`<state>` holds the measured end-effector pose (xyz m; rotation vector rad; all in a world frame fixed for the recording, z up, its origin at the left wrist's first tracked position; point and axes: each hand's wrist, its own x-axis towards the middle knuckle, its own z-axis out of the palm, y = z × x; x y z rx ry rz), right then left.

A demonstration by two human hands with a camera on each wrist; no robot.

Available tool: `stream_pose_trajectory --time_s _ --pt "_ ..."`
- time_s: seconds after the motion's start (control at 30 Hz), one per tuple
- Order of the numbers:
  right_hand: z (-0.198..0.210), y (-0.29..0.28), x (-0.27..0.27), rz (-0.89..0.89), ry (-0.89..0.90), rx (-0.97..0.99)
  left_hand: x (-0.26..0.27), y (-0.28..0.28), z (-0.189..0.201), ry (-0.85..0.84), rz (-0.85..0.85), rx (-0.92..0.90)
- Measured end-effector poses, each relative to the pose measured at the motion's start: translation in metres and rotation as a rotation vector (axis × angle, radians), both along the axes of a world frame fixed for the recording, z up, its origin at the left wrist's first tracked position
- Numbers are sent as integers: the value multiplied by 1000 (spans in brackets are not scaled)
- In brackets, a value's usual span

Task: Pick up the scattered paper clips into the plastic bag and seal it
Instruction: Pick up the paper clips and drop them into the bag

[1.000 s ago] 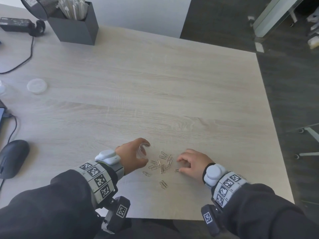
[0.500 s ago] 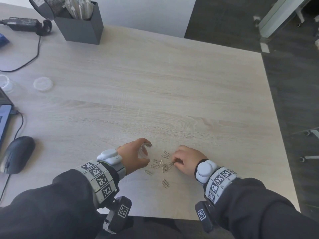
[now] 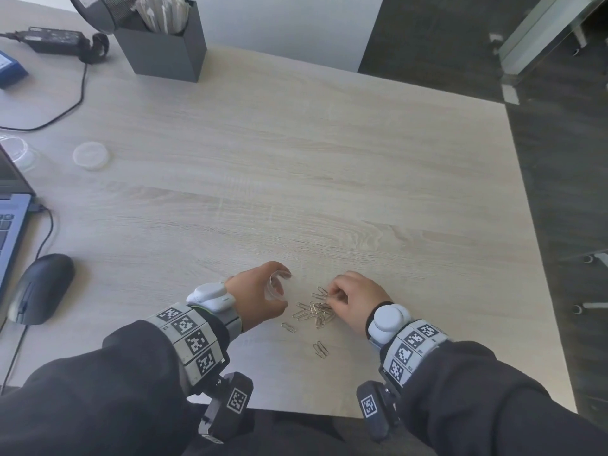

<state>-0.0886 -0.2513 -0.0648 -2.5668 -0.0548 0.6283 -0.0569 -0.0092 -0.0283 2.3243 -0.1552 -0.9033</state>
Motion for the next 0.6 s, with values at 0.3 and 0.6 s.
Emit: stream_pose_trajectory --time_s 0.3,0.6 --pt "0 11 -5 96 62 -67 0 4 0 0 7 1" --pt "1 19 -15 133 51 -106 0 6 -2 -6 1 -5"
